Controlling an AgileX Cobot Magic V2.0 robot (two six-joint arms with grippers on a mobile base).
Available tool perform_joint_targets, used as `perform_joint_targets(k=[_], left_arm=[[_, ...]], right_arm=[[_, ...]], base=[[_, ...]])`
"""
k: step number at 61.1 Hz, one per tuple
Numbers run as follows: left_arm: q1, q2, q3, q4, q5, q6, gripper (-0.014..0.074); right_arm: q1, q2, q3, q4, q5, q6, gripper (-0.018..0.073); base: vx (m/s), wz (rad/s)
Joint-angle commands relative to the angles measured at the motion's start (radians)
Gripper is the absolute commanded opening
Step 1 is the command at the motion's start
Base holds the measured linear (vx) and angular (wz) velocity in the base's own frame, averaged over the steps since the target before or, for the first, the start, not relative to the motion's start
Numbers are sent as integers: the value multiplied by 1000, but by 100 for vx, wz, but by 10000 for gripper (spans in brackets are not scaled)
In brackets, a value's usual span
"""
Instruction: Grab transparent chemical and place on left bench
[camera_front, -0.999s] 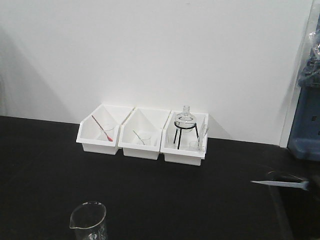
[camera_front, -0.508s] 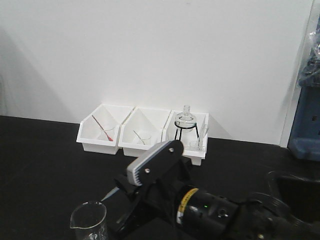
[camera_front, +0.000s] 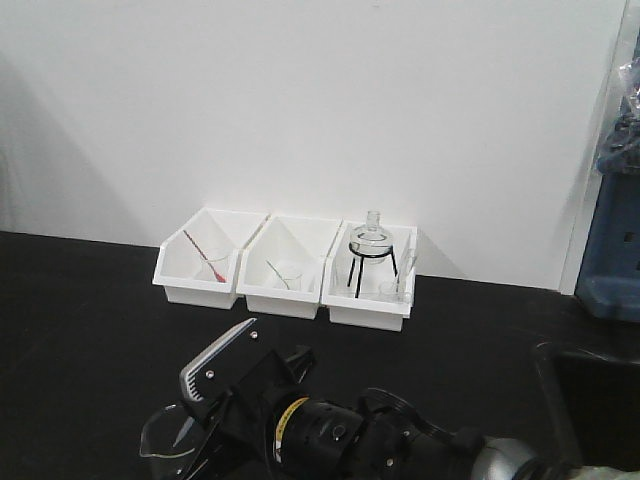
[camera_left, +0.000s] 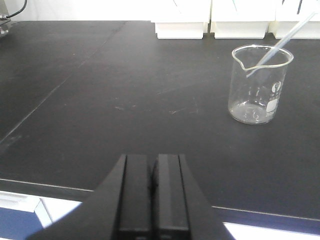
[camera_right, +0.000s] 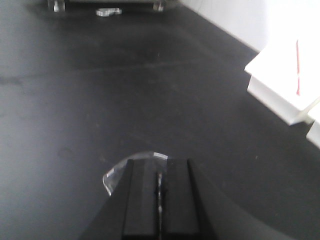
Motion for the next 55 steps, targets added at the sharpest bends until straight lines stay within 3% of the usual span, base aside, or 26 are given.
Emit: perform_joint_targets(k=[1,15,21,36,55], left_arm=[[-2,-19,16,-1,-78,-8,-3],[-2,-19,16,-1,-78,-8,-3],[-2,-19,16,-1,-78,-8,-3],[-2,-19,16,-1,-78,-8,-3],[-2,-19,16,-1,-78,-8,-3]], right_arm=[[-2,-41,-46,1,-71,-8,142],[-2,-38,-49,16,-60,3,438],[-2,-38,-49,16,-83,3,509],[-1,-266,22,16,18,2,487],[-3,-791,401,16,106,-12,407]], base=[[0,0],[0,0],[0,0],[0,0],[0,0]])
